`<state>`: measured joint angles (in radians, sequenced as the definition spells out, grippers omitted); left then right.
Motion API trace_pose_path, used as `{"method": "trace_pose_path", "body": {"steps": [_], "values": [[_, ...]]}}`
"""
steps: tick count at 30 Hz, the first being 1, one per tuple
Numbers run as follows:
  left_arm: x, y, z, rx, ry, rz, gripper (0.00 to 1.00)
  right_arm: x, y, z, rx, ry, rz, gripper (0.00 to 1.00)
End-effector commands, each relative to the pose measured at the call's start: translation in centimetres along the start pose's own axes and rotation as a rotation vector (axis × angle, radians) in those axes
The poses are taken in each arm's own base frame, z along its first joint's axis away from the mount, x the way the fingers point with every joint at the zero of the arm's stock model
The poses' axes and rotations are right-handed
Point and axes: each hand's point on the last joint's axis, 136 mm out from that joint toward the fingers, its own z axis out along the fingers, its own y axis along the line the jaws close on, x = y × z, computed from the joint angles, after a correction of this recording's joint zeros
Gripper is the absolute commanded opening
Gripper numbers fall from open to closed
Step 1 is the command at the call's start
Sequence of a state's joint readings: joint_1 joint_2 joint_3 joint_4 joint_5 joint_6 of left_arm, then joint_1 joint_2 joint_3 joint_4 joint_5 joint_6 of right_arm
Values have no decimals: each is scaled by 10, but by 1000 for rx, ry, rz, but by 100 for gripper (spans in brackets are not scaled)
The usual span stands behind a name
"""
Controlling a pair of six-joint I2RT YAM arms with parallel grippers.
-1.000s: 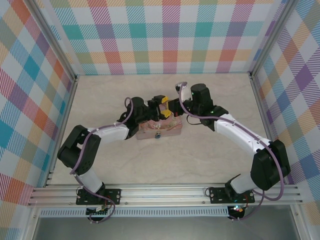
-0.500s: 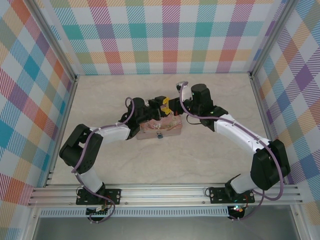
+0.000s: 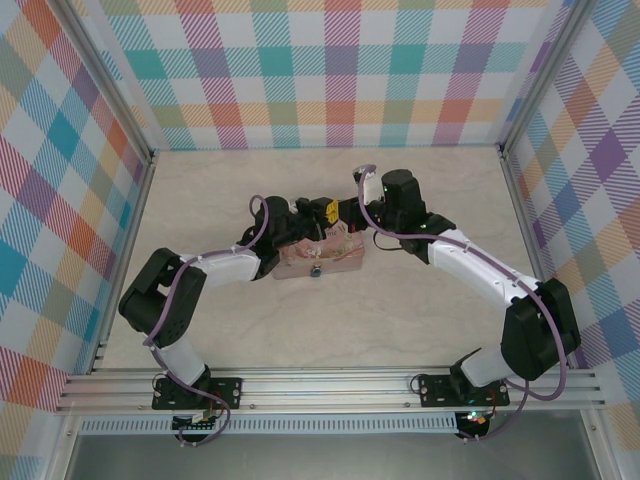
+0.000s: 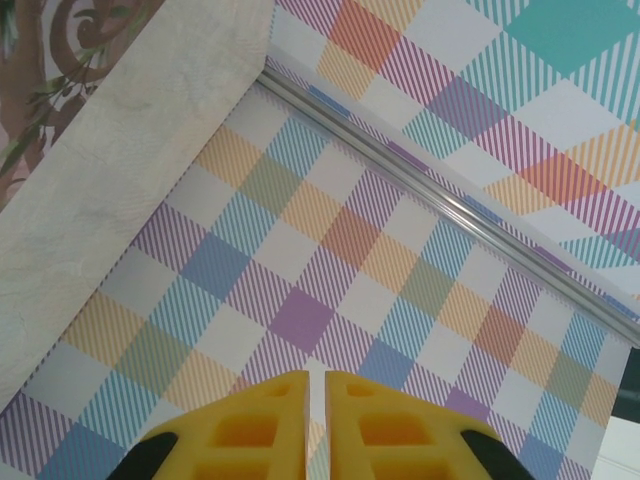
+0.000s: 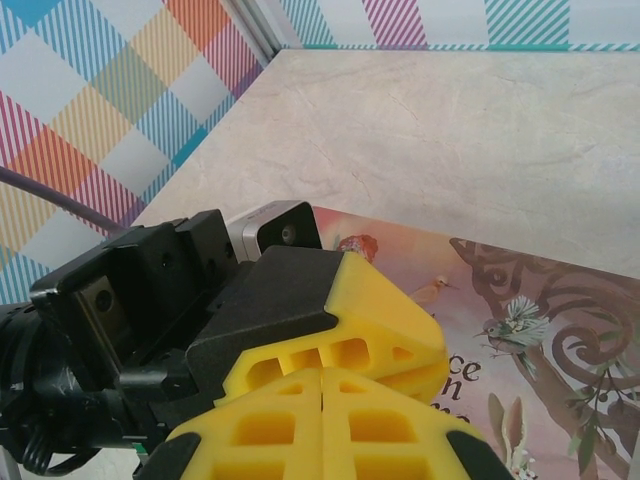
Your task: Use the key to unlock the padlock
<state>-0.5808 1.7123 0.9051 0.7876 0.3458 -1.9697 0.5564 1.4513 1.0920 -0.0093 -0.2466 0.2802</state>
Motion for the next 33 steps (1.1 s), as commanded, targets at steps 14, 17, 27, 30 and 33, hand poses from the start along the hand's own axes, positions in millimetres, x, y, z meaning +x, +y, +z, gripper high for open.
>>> {"method": "trace_pose_path", "body": {"steps": [14, 17, 27, 30, 33], "values": [[6, -1, 1, 25, 22, -146, 12, 2, -4, -7, 31, -4, 13, 0], [6, 0, 1, 23, 21, -146, 15, 2, -5, -7, 40, -6, 15, 0], [5, 1, 2, 21, 20, -149, 14, 2, -8, -9, 46, -6, 21, 0], [4, 3, 2, 19, 17, -150, 14, 2, -9, -9, 48, -9, 21, 0], [4, 3, 2, 19, 17, -151, 14, 1, -10, -11, 53, -13, 24, 0]]}}
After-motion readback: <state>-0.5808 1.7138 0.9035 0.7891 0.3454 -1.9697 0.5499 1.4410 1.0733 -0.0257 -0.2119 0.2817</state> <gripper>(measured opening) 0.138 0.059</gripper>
